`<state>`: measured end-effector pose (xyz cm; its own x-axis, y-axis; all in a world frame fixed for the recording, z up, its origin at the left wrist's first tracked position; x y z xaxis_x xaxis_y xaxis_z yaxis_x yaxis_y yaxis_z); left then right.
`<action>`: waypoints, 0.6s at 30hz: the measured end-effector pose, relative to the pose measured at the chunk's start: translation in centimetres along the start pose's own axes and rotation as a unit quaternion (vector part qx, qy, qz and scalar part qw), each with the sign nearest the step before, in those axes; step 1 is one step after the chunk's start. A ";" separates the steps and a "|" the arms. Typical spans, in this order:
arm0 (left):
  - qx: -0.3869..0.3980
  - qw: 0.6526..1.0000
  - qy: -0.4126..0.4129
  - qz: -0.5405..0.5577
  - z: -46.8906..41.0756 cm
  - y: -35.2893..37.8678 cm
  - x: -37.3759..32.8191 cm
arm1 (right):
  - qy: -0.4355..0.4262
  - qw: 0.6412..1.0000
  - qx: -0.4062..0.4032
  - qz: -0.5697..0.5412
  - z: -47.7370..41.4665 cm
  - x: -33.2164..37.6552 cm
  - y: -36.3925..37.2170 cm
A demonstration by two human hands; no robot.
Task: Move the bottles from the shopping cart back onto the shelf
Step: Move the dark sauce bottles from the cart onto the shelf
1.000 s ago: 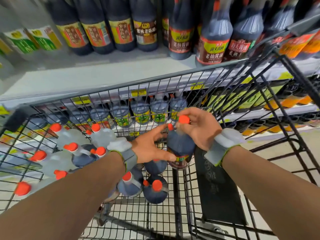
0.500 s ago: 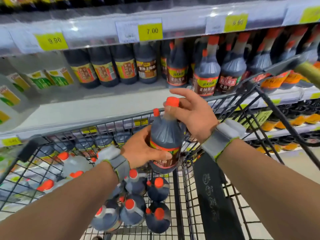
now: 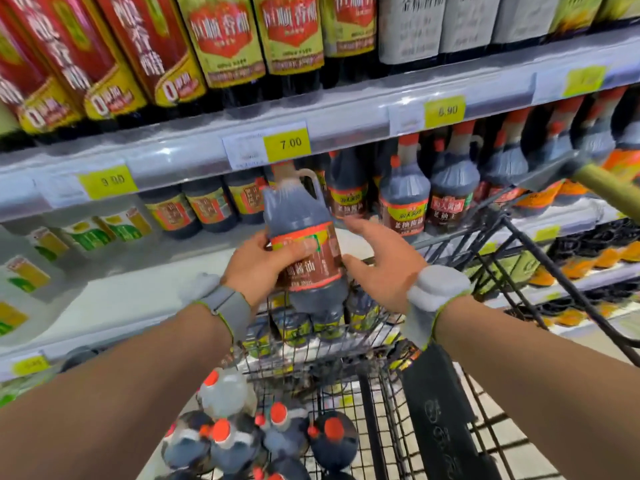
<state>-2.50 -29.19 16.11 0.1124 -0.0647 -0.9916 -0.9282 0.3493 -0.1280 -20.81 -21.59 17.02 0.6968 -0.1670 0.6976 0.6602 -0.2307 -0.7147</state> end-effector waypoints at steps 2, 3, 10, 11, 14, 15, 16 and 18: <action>0.001 1.000 0.000 0.001 -1.4 0.2 -0.7 | -0.018 0.996 0.007 0.089 0.0 -0.4 0.6; 0.005 1.000 0.003 0.006 -1.9 0.5 -1.2 | -0.027 0.992 0.011 0.125 0.1 -0.5 1.0; -0.021 0.999 0.049 -0.004 -6.3 1.5 -2.5 | -0.011 0.985 0.010 0.173 -0.7 -1.2 2.4; -0.026 0.998 0.055 -0.013 -6.9 1.7 -2.2 | -0.004 0.981 -0.002 0.192 -0.8 -1.3 2.4; -0.049 0.996 0.069 -0.030 -8.0 2.5 -1.4 | 0.004 0.951 -0.033 0.309 -0.2 -1.3 3.2; -0.055 0.995 0.071 -0.034 -8.4 2.8 -1.1 | 0.005 0.940 -0.034 0.340 0.0 -1.3 3.8; -0.062 0.995 0.070 -0.040 -8.6 3.3 -0.8 | 0.007 0.933 -0.030 0.358 0.1 -1.5 4.2; -0.071 0.994 0.070 -0.052 -8.6 3.9 -0.6 | 0.005 0.930 -0.028 0.367 0.1 -1.4 4.5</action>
<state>-9.24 -35.86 16.35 0.1698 -0.2264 -0.9591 -0.9556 0.2000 -0.2164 -18.81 -22.24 12.84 0.9508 -0.3087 0.0245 -0.0070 -0.1005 -0.9949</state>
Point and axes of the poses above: each hand's wrist, its own z-axis away from the middle knuckle, its own y-axis out of the palm, x = y × z, the point moved 9 cm from there along -z, towards the middle knuckle, and after that the axes turned 8 degrees about y, right-handed, at the moved point
